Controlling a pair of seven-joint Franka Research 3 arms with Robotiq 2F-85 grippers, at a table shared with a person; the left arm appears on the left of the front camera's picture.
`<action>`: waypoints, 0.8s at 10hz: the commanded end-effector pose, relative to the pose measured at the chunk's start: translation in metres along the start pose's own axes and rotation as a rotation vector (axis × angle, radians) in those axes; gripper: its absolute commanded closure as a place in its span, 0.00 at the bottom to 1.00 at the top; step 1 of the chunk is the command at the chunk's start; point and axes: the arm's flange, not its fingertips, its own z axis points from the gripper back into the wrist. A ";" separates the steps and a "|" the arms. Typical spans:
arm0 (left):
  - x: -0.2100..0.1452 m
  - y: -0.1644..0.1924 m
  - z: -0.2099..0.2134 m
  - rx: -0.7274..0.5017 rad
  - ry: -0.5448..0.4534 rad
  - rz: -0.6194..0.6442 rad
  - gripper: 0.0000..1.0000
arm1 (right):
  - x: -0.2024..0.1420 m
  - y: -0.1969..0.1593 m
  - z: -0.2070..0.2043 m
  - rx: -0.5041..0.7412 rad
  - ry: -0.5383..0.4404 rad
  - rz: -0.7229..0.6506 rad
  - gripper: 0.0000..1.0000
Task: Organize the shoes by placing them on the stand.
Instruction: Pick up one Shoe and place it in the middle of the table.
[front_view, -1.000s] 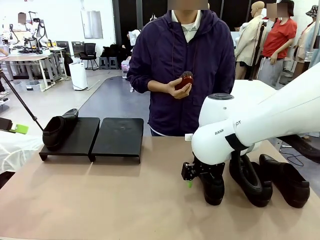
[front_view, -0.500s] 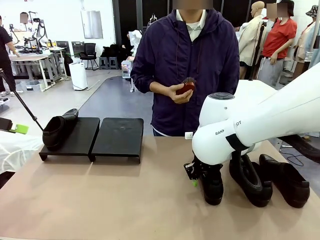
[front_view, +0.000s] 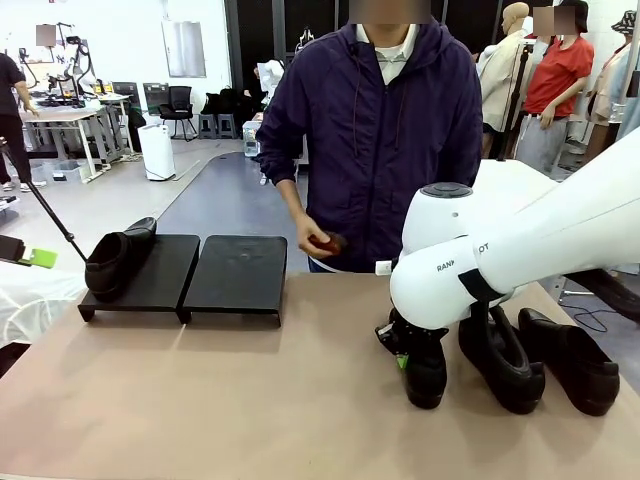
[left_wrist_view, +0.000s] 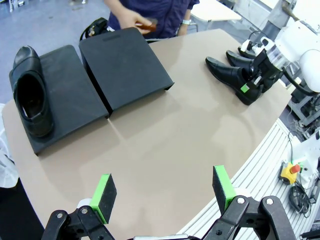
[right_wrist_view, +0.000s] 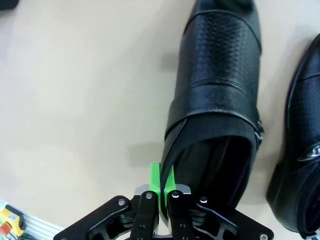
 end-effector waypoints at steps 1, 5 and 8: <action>-0.003 -0.001 0.000 0.001 0.008 -0.005 0.00 | -0.006 -0.007 0.034 -0.023 -0.039 -0.033 1.00; -0.003 -0.001 0.000 0.001 0.008 -0.005 0.00 | -0.052 -0.008 0.178 -0.020 -0.049 -0.034 1.00; -0.003 -0.001 0.000 0.001 0.008 -0.005 0.00 | -0.104 0.023 0.229 0.012 0.030 0.002 1.00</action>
